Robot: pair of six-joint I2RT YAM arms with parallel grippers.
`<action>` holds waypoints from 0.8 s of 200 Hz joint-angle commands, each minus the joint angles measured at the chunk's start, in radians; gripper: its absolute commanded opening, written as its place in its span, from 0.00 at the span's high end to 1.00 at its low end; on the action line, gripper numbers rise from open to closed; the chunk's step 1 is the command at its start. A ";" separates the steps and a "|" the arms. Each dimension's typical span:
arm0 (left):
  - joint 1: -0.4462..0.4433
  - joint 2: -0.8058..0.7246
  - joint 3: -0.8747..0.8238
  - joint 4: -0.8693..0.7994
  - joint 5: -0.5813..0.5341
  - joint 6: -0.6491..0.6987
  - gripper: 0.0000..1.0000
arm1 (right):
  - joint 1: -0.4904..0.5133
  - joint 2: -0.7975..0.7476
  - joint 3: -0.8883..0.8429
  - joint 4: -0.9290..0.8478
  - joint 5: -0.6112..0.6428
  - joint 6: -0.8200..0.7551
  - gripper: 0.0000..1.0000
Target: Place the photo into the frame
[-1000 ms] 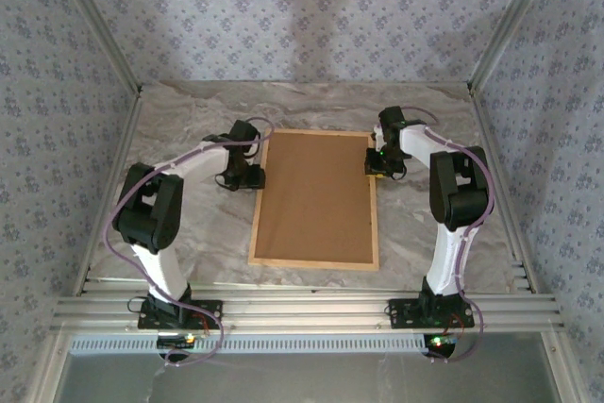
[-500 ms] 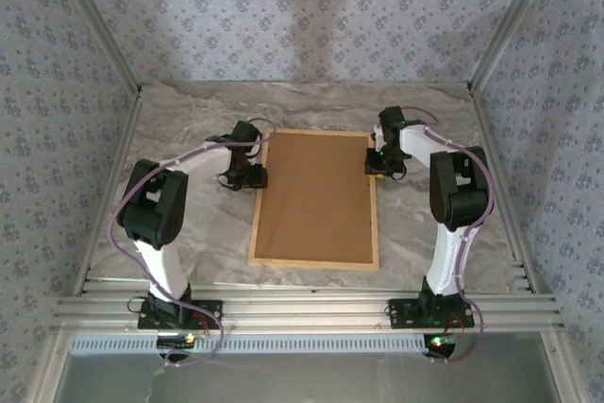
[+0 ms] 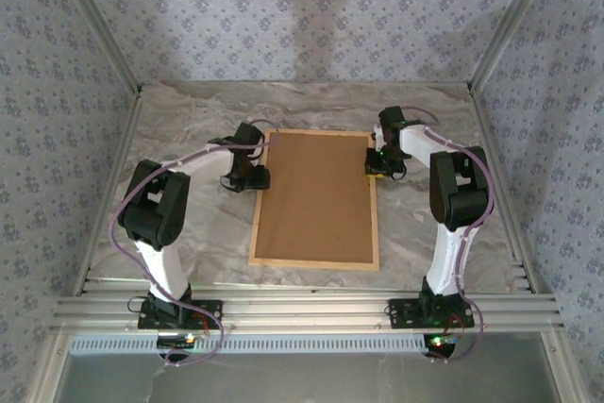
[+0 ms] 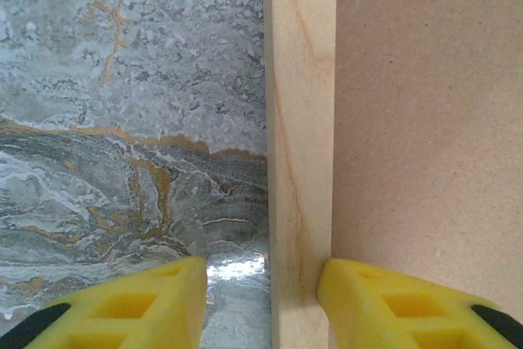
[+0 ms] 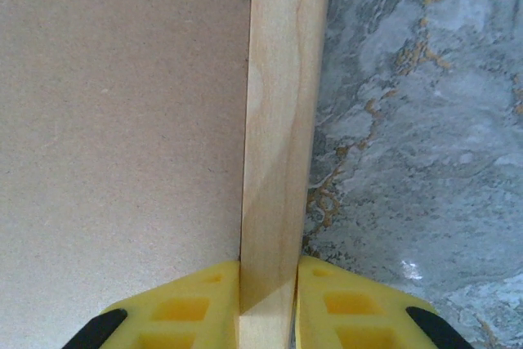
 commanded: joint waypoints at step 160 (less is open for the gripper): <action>-0.090 0.023 -0.034 0.019 -0.041 -0.025 0.43 | 0.021 0.044 -0.015 0.004 -0.001 -0.021 0.78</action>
